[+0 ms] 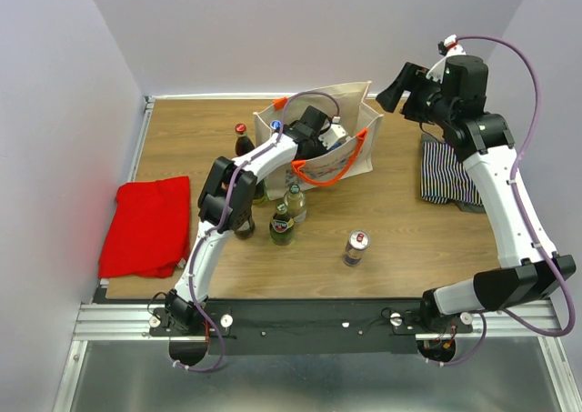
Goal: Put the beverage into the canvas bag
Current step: Pick up the drink from the canvas bag.
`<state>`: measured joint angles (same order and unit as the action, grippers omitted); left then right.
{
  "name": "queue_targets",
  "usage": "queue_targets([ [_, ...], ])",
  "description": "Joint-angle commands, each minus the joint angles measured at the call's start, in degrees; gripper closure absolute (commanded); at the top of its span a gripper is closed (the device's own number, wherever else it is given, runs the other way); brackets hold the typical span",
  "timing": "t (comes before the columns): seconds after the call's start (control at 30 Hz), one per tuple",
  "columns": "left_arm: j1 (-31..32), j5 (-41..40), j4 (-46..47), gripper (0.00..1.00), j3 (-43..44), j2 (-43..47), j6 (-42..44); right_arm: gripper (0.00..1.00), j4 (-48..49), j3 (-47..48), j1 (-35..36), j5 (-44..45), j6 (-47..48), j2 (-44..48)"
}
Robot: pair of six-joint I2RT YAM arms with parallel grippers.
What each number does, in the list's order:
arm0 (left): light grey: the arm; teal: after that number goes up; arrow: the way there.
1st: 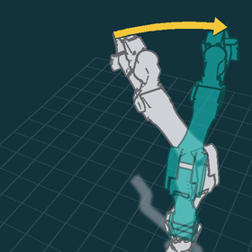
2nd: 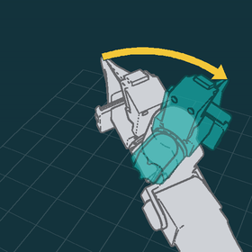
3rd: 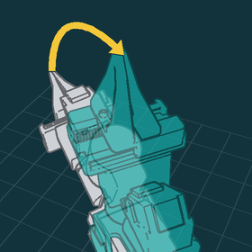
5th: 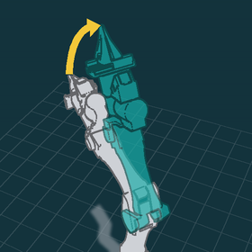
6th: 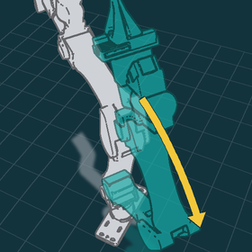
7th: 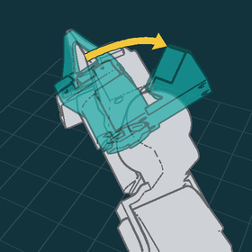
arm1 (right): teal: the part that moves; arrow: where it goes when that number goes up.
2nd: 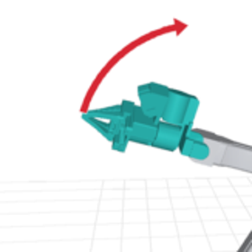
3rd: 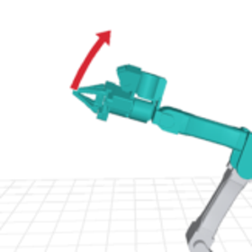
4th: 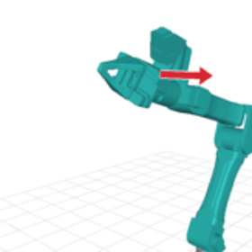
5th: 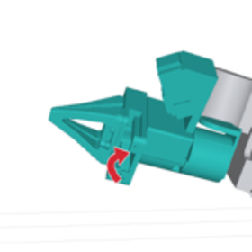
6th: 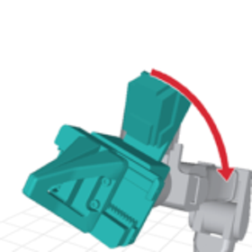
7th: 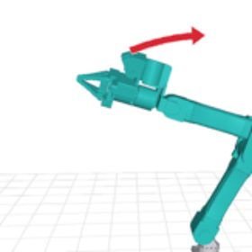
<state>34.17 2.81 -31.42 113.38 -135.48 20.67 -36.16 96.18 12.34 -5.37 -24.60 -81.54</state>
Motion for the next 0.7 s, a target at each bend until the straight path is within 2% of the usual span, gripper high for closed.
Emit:
queue_targets([
  [0.0, 0.02, -1.67, -4.70, 0.14, 0.61, -3.12, -1.77, 0.16, -0.66, 1.64, -0.30, 0.62, -0.80, 2.08],
  [0.03, 0.02, -1.58, -4.79, 0.24, 0.52, -3.04, -1.77, 0.16, -0.75, 1.55, -0.30, 0.62, -0.80, 2.17],
  [0.1, 0.02, -1.58, -4.70, 0.35, 0.44, -3.12, -1.86, 0.16, -0.75, 1.20, -0.30, 0.62, -0.98, 2.43],
  [0.17, 0.02, -1.58, -4.79, 0.59, 0.52, -2.86, -1.86, 0.16, -0.75, 0.94, -0.30, 0.53, -1.06, 2.61],
  [0.2, 0.10, -1.75, -4.79, 0.75, 0.44, -2.86, -1.94, 0.16, -0.66, 0.68, -0.21, 0.53, -1.15, 2.79],
  [0.23, 0.10, -1.93, -4.62, 0.99, 0.52, -2.69, -2.47, 0.16, -0.49, 0.59, -0.21, 0.62, -1.33, 2.87],
  [0.67, 0.02, -0.88, -1.81, 1.00, 3.77, 2.93, -7.92, 0.16, 0.48, -1.26, -0.30, 0.71, -2.03, 4.02],
])
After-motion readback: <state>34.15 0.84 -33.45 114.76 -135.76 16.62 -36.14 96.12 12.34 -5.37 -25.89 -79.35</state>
